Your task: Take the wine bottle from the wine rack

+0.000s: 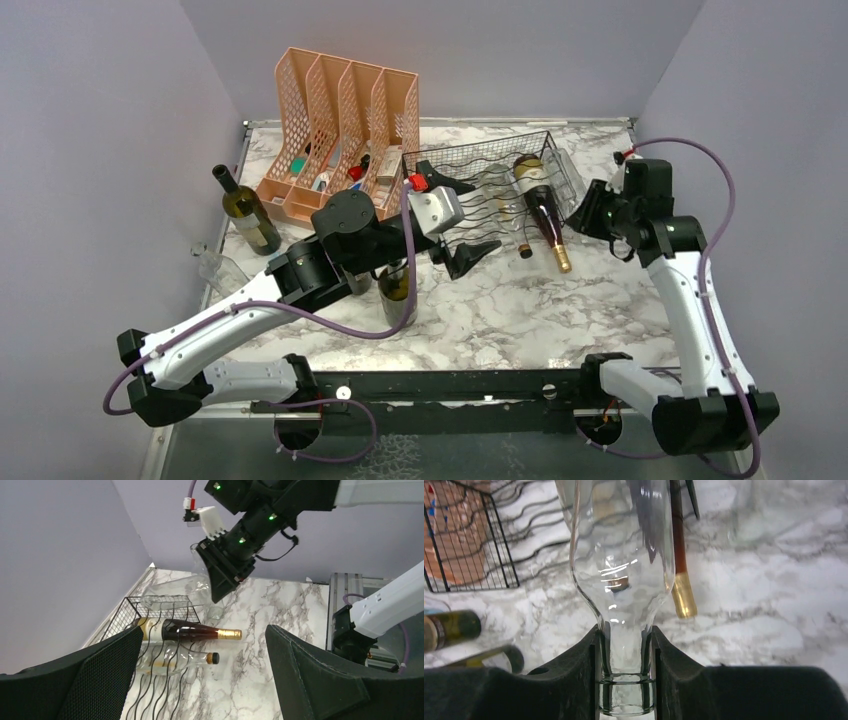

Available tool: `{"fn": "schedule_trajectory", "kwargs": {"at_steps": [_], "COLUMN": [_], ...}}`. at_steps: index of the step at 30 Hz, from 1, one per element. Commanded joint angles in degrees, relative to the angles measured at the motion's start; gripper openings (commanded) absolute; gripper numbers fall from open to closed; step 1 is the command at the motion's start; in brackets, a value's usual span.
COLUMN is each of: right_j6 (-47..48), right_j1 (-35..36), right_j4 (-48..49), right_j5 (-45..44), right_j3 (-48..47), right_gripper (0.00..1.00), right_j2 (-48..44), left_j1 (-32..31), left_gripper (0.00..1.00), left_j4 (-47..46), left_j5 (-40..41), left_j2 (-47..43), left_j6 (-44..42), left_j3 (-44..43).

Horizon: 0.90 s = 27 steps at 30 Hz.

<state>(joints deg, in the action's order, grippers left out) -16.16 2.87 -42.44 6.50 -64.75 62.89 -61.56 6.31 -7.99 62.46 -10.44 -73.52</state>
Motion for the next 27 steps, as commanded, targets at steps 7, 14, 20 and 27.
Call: {"fn": "schedule_trajectory", "kwargs": {"at_steps": [7, 14, 20, 27], "right_j6": [-1.73, 0.17, 1.95, 1.77], "right_j1": [-0.41, -0.39, -0.33, 2.66], "right_j4": [-28.48, -31.74, -33.84, -34.19], "right_j5": [4.34, 14.44, 22.97, 27.93], "right_j3": [-10.67, -12.96, -16.30, -14.83], "right_gripper": [0.01, 0.01, 0.01, 0.01], "right_j2": [-11.68, -12.86, -13.63, -15.19], "left_j1": [0.21, -7.59, -8.70, -8.03], "left_gripper": [0.99, 0.99, 0.99, 0.95], "left_j4": [-5.55, -6.91, -12.53, -20.56], "left_j5": [-12.87, -14.40, -5.31, 1.75], "left_j2": [4.35, 13.88, 23.49, 30.97], "left_j6": [-4.03, -27.58, -42.78, -45.35], "left_j3": [-1.23, -1.88, -1.02, -2.91]}}
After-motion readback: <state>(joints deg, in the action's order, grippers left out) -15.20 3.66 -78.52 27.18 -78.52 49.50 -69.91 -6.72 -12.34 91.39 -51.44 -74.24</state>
